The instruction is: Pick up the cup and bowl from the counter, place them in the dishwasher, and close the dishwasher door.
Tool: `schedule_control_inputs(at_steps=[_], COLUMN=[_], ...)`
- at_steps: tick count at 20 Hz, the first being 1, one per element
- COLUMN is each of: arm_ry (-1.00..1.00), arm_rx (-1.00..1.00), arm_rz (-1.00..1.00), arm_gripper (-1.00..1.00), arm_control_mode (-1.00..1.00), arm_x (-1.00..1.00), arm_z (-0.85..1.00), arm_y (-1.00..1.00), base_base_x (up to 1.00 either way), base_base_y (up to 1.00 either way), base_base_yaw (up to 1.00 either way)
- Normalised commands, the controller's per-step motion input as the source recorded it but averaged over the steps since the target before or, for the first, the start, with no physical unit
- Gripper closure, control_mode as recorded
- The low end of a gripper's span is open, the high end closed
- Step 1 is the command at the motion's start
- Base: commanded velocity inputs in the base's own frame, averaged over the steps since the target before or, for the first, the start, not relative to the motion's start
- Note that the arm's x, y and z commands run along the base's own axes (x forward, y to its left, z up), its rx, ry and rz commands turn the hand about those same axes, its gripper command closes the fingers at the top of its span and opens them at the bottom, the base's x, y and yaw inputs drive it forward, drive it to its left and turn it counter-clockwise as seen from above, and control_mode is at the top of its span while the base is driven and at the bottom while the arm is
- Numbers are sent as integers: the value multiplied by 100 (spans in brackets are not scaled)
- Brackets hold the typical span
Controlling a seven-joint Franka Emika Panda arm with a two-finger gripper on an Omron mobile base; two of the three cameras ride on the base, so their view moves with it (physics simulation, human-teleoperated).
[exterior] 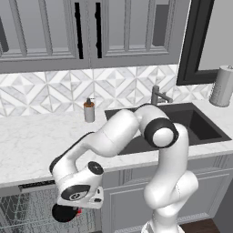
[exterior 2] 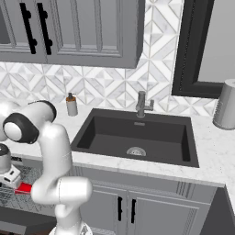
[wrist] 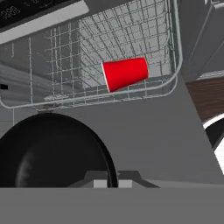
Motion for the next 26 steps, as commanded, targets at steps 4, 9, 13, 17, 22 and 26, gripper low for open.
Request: schedule_control_inputs(at_steps=[4,9,13,17,22,26], arm_ry=[-48,-55,-56,-56,-41,-11], arm_rx=[-41,-35,-3,0,-2,-27], arm_rz=[0,-5,-31,-41,-36,-13], arm_gripper=[100,100,100,100,100,100], arm_control_mode=[-100,-100,-100,-100,-100,-100], arm_x=[-100,-100,-99,-98,-65,-55], arm_z=[-21,-20,-14,-14,0,-34], arm_y=[45,88,100,100,100,100], base_base_x=[0,0,0,0,0,0], base_base_y=[0,0,0,0,0,0], base_base_yaw=[0,0,0,0,0,0])
